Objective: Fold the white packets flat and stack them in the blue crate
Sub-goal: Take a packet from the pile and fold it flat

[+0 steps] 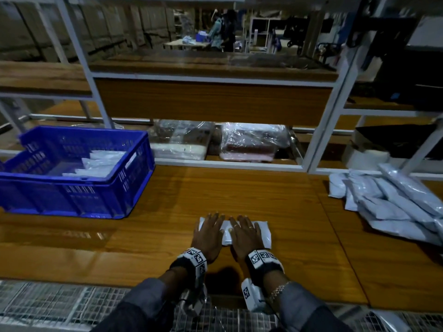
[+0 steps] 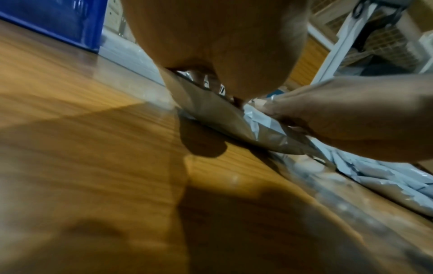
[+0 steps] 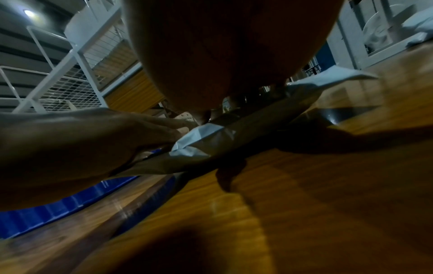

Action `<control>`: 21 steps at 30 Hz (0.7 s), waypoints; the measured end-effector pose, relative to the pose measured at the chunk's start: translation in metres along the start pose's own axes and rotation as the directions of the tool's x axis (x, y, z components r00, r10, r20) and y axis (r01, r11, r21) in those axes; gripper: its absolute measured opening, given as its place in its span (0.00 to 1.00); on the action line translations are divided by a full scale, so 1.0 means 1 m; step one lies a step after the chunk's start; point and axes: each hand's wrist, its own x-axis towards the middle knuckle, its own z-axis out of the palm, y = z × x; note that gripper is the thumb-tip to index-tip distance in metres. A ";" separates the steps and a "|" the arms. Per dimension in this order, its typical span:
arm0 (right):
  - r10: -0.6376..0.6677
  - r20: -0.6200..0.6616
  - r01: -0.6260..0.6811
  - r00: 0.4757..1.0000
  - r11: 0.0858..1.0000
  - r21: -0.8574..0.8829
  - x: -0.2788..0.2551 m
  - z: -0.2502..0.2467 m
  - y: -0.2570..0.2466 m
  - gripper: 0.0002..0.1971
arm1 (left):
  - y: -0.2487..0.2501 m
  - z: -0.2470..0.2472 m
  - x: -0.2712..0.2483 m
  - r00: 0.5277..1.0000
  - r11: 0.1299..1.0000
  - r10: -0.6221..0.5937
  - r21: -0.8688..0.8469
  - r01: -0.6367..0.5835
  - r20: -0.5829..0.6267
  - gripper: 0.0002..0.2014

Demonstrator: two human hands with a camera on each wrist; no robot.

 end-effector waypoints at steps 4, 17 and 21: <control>0.014 0.021 -0.014 1.000 1.000 -0.008 0.006 0.010 0.003 0.28 | 0.005 0.007 0.002 0.999 0.999 -0.015 -0.034 0.016 0.029 0.30; -0.046 -0.034 0.045 0.998 0.999 -0.019 0.004 0.030 0.011 0.36 | 0.001 0.029 0.004 0.998 0.999 -0.006 -0.047 0.008 0.057 0.33; 0.031 0.005 -0.031 1.000 0.990 0.140 0.006 0.016 0.029 0.34 | -0.004 0.011 0.008 0.995 0.996 -0.086 -0.024 0.087 0.044 0.35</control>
